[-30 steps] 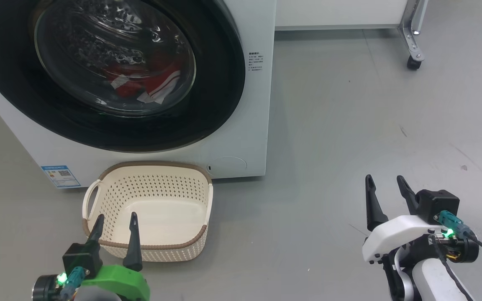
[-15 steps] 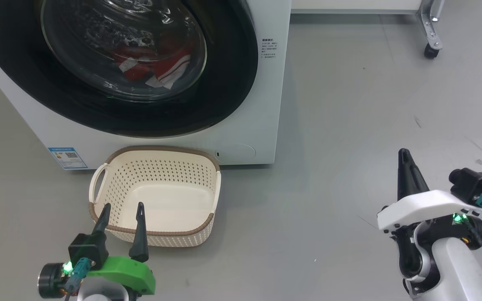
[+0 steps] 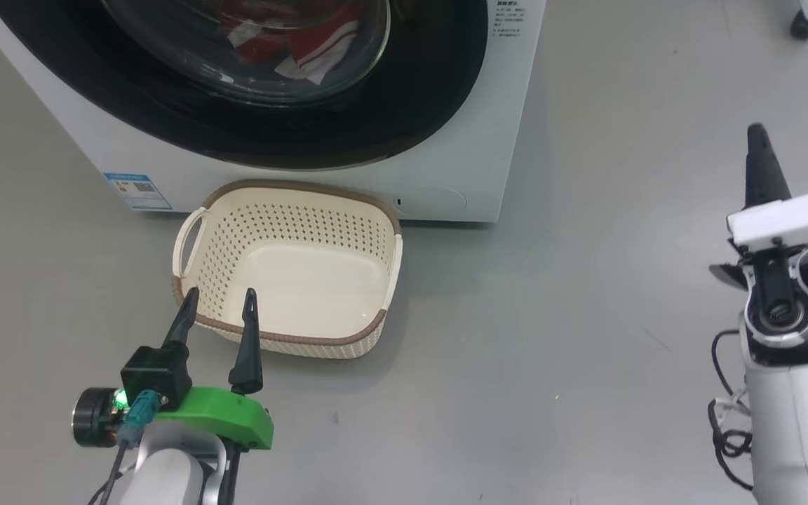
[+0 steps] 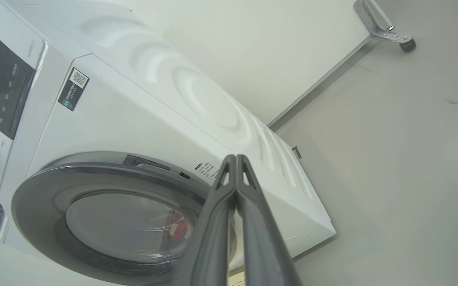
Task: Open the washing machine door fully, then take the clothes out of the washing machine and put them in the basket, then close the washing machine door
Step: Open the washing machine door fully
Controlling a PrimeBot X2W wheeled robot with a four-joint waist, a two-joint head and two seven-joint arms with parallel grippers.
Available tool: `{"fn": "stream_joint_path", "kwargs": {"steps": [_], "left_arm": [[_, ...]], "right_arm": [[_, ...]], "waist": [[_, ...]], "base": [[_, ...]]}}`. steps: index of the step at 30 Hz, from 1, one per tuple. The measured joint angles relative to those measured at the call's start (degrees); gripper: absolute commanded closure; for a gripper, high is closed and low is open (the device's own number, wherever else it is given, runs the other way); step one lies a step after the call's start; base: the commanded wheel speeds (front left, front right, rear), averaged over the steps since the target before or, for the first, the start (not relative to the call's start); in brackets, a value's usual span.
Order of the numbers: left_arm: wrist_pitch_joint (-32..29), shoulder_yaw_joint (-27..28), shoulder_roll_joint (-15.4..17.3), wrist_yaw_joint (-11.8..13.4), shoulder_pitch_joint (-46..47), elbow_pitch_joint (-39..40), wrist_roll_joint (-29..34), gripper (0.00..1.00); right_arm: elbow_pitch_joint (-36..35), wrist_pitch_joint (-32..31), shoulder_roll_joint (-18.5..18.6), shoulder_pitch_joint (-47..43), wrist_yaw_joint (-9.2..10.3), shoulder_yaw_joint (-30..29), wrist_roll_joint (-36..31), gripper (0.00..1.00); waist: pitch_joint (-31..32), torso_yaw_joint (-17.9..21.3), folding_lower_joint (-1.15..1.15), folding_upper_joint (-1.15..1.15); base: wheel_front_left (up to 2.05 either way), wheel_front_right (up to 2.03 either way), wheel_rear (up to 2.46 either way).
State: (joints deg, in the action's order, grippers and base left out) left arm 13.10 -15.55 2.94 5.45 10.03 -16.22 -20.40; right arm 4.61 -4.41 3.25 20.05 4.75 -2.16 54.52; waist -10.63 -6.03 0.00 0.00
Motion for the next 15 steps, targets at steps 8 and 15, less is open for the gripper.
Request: {"fn": "stream_joint_path", "kwargs": {"steps": [8, 15], "left_arm": [[0.01, -0.73, -0.25, -0.47, 3.76, 1.89, -0.05, 0.0], [0.08, -1.8, -0.52, -1.13, 7.19, 3.25, -0.4, 0.0]], "right_arm": [[-0.64, -5.99, 0.11, 13.82, 1.03, -2.34, 7.02, 1.0], [1.2, -10.48, 0.54, 23.77, 1.96, -2.69, 8.95, 1.0]], "waist": [[-5.47, -2.85, 0.0, 0.0], [-10.79, -5.1, 0.0, 0.0]], "base": [[0.0, 0.0, 0.0], [0.0, 0.0, 0.0]]}}
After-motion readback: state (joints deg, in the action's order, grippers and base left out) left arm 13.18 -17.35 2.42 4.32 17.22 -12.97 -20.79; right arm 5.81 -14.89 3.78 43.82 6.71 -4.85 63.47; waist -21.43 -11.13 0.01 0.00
